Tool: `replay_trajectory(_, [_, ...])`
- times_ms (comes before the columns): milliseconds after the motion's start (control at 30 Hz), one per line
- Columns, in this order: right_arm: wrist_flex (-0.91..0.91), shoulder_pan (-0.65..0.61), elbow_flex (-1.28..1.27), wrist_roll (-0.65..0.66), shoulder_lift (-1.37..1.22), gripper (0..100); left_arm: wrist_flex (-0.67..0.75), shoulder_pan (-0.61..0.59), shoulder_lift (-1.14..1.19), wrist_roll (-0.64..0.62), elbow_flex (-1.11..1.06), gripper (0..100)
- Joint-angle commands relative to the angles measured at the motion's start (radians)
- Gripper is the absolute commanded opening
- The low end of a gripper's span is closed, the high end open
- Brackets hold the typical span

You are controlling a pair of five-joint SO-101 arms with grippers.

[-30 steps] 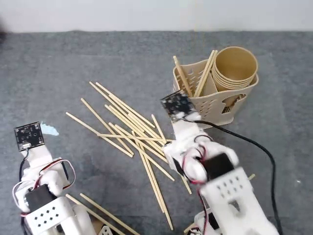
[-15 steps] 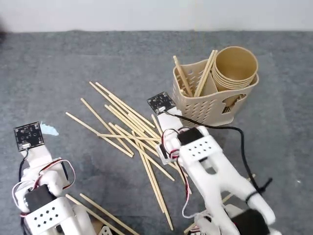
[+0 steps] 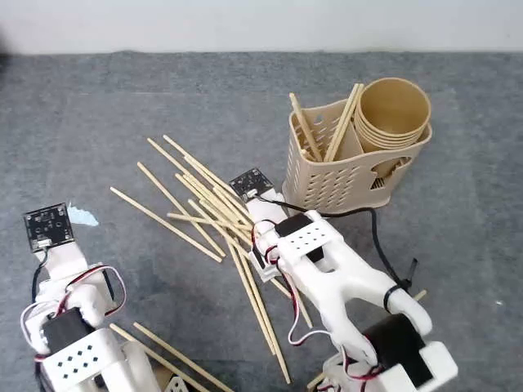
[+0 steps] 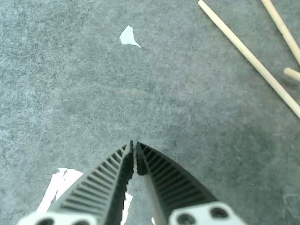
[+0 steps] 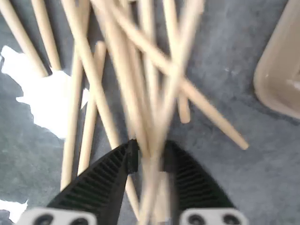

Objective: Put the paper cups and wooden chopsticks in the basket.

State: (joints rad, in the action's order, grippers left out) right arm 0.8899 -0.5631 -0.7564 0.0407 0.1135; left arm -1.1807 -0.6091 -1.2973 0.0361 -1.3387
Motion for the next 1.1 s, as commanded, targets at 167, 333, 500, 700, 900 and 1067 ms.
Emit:
replay_trajectory(167, [0.018, 0.03, 0.074, -0.008, 0.058, 0.8, 0.025, 0.003, -0.012, -0.005, 0.004, 1])
replay_trajectory(333, [0.116, 0.021, 0.075, -0.005, 0.226, 0.8, 0.025, 0.003, -0.012, -0.005, 0.004, 1])
replay_trajectory(500, [0.217, 0.021, 0.075, -0.002, 0.453, 0.7, 0.025, 0.003, -0.012, -0.005, 0.004, 1])
replay_trajectory(700, [0.245, 0.028, 0.081, 0.061, 0.682, 0.7, 0.025, 0.003, -0.012, -0.005, 0.004, 1])
replay_trajectory(900, [0.243, 0.045, 0.235, 0.058, 0.746, 0.7, 0.025, 0.003, -0.012, -0.005, 0.004, 1])
replay_trajectory(1067, [0.14, 0.12, 0.364, 0.055, 0.746, 0.7, 0.025, 0.003, -0.012, -0.005, 0.004, 1])
